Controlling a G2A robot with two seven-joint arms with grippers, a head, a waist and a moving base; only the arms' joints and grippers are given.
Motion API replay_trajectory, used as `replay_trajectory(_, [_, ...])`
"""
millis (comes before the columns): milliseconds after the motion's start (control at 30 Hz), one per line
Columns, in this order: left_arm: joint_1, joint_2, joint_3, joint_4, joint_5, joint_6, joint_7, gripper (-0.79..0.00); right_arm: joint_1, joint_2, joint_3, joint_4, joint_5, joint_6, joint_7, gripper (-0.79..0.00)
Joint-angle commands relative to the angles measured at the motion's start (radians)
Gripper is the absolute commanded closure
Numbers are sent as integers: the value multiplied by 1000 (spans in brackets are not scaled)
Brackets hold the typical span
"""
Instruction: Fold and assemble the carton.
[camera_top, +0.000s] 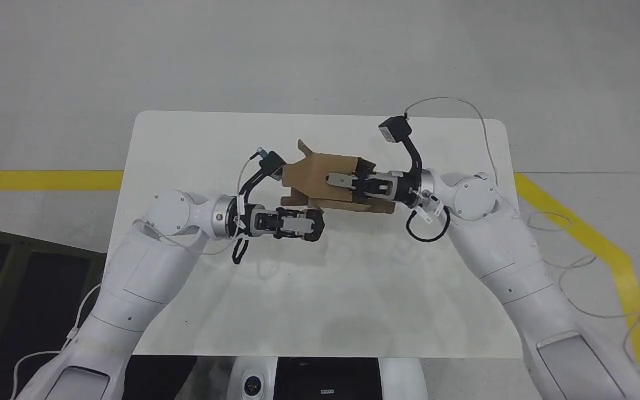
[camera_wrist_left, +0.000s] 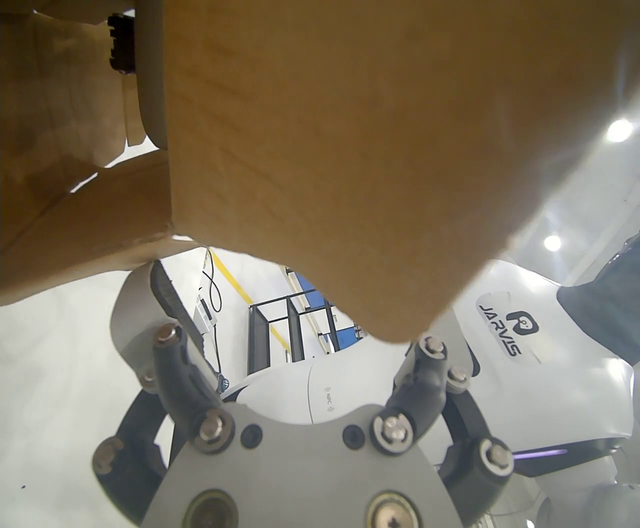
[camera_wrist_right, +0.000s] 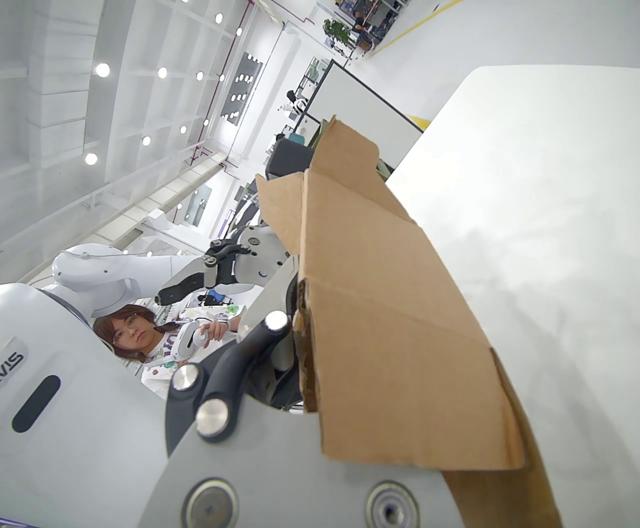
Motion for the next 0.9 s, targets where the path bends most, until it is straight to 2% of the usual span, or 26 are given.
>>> replay_trajectory(0, [-6,-3,7,12,-3,-3,3,-785,2,-3,-7,-1,-3,1,-1,0])
replay_trajectory(600, [-12,-6,-6,27,-3,-32,19,-785,36,-32,-69,36,4,1,13,0])
replay_trajectory(867, [-6,-4,-19,19,-1,-32,14,-785,32,-20,-10,84,33,-14,19,0])
